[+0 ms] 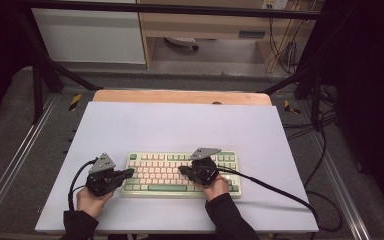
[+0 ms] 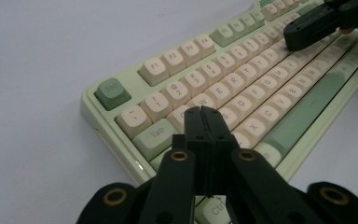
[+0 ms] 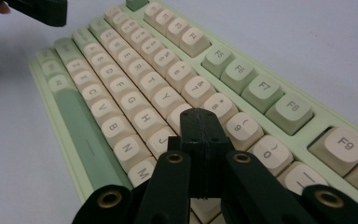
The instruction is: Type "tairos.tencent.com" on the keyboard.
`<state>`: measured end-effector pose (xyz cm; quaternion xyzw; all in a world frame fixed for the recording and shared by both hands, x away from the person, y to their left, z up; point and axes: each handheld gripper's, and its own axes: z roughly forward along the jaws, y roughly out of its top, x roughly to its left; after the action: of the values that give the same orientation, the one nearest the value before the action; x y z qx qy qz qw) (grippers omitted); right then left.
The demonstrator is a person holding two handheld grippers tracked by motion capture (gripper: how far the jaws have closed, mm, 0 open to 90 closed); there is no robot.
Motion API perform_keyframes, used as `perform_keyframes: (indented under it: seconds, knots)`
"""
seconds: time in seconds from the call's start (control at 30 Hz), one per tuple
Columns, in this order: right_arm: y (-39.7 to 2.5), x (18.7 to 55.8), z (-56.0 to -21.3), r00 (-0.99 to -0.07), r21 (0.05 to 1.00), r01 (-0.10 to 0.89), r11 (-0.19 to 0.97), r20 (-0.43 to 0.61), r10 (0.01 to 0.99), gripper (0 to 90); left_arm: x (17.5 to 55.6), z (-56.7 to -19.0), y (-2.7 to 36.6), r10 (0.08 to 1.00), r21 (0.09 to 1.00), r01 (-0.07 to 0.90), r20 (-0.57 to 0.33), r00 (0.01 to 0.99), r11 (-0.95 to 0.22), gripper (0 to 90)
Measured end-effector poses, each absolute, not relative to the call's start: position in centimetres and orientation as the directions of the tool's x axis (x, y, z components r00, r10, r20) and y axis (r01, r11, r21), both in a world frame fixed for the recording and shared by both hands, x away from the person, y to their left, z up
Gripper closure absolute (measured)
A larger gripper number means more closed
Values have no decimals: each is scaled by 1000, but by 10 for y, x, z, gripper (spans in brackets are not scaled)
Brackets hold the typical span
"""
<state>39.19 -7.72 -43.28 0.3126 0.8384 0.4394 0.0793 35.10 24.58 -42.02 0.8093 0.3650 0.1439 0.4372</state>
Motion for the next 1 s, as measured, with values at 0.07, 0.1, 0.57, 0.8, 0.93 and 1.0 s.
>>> perform_keyframes:
  seconds: [0.07, 0.1, 0.57, 0.8, 0.93, 1.0]
  knots:
    - [-78, 391, -430, -795, 793, 447, 413, 140, 591, 900, 351, -420, 246, 717, 813, 465, -86, 692, -351, 900]
    - [-79, 391, -428, -793, 794, 448, 412, 140, 593, 900, 351, -420, 246, 717, 813, 465, -87, 692, -351, 900]
    - [-86, 385, -415, -802, 803, 425, 418, 120, 585, 900, 350, -419, 246, 717, 816, 462, -86, 692, -348, 900]
    - [-92, 381, -409, -808, 804, 408, 433, 98, 581, 900, 350, -418, 245, 714, 816, 461, -88, 695, -348, 900]
    - [-94, 378, -407, -810, 803, 403, 438, 91, 579, 900, 350, -417, 244, 713, 817, 459, -87, 696, -348, 900]
    - [-95, 377, -406, -811, 804, 401, 439, 88, 579, 900, 350, -417, 244, 712, 817, 458, -86, 697, -350, 900]
